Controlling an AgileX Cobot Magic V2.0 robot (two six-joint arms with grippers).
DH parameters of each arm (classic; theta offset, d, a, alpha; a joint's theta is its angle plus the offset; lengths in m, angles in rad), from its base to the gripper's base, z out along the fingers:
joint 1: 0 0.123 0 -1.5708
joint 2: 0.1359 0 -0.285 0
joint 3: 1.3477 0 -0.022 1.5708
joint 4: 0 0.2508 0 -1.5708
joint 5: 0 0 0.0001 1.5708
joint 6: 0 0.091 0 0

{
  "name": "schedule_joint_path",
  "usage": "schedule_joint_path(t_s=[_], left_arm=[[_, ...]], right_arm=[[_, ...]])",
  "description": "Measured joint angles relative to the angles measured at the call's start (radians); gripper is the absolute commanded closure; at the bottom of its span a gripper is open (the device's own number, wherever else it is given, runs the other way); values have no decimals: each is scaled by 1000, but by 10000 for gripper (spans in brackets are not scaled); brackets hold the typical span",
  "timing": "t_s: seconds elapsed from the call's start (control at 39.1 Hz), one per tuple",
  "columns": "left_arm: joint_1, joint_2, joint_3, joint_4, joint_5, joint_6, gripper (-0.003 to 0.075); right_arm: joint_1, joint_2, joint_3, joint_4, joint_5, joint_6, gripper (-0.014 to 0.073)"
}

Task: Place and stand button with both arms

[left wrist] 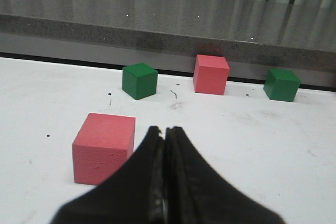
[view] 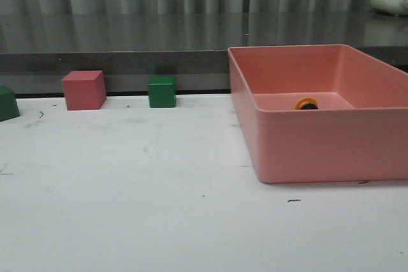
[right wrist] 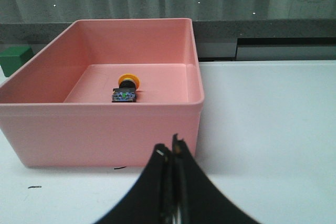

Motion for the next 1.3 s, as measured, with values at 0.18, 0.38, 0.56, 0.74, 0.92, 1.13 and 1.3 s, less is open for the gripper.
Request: schedule_joint_path(t_s=[0.18,0.38,0.56,0.74,0.92,1.13,1.3], left_arm=[[0,0,0,0,0,0,741],[0,0,0,0,0,0,741],[0,0,0,0,0,0,741],[0,0,0,0,0,0,741],[0,0,0,0,0,0,740],[0,0,0,0,0,0,741],[0,0,0,20,-68,0,741]], right_arm=[[0,0,0,0,0,0,657],[0,0,0,0,0,0,657],[0,0,0,0,0,0,657],[0,0,0,0,0,0,657],[0,0,0,0,0,0,657],[0,0,0,0,0,0,657],[0,0,0,0,-32,0,657]])
